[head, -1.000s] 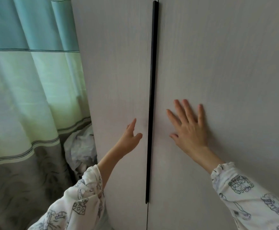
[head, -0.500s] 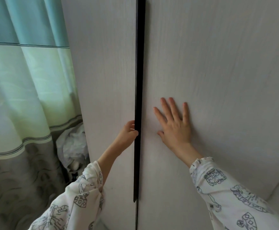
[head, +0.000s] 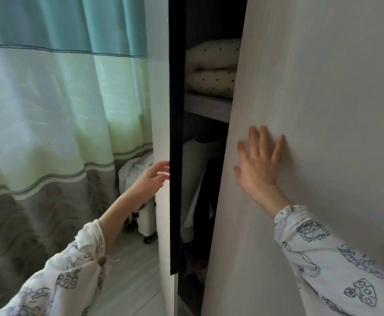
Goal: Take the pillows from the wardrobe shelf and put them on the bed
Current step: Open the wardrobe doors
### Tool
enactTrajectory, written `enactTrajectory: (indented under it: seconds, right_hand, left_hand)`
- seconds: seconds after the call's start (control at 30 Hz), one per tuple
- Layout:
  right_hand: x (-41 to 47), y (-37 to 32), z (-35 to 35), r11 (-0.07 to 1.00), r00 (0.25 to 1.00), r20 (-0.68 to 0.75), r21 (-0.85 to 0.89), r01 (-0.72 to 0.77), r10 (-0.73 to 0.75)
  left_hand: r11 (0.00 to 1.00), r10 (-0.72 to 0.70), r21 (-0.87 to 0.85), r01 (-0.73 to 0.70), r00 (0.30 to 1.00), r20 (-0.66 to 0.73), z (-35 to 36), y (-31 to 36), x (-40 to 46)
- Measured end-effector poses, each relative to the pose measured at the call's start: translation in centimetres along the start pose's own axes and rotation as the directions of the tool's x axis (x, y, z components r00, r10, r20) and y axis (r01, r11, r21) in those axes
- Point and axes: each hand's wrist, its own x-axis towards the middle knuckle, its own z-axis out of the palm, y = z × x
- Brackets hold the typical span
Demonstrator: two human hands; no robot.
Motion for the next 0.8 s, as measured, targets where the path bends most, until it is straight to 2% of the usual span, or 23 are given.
enactTrajectory:
  seconds: [0.07,0.13,0.2,0.27,0.33,0.53,0.7,0.8]
  right_hand:
    - [-0.1,-1.7,-0.4,0.985,0.992,0.118,0.169,0.034,-0.054]
    - [-0.3,-4.1,-0.6,0.892,0.963,0.232,0.451,0.02,-0.139]
    - [-0.8,-6.6,-1.0,0.692,0.921,0.294,0.721,-0.038,-0.256]
    - [-1.4,-9.2,-1.7,0.456,0.892,0.301,0.881,-0.126,-0.336]
    - [-1.7,-11.6,-2.5,0.31,0.882,0.298,0.932,-0.187,-0.365]
    - [-2.5,-16.8,-4.3,0.103,0.908,0.305,0.952,-0.287,-0.288]
    - [-3.2,-22.0,-6.5,0.021,0.921,0.329,0.943,-0.332,-0.209]
    - [-3.3,-25.1,-7.0,-0.019,0.921,0.321,0.943,-0.334,-0.221]
  left_hand:
    - [1.0,-0.005,0.007,0.005,1.0,-0.005,-0.8,0.1,-0.7]
    - [1.0,0.001,0.018,-0.001,1.0,-0.001,-1.8,-0.2,-1.0]
    - [0.999,0.025,0.03,-0.025,1.0,0.001,-2.7,-0.8,-1.0]
    - [0.998,0.06,0.037,-0.06,0.998,0.014,-3.6,-1.5,-1.0]
    - [0.996,0.087,0.017,-0.088,0.995,0.042,-4.6,-2.2,-0.9]
    - [0.984,0.176,-0.033,-0.173,0.974,0.141,-8.6,-4.6,-1.0]
    - [0.964,0.21,-0.205,-0.172,0.96,0.184,-13.1,-6.7,-2.2]
    - [0.949,0.208,-0.275,-0.158,0.965,0.163,-15.9,-8.0,-2.7]
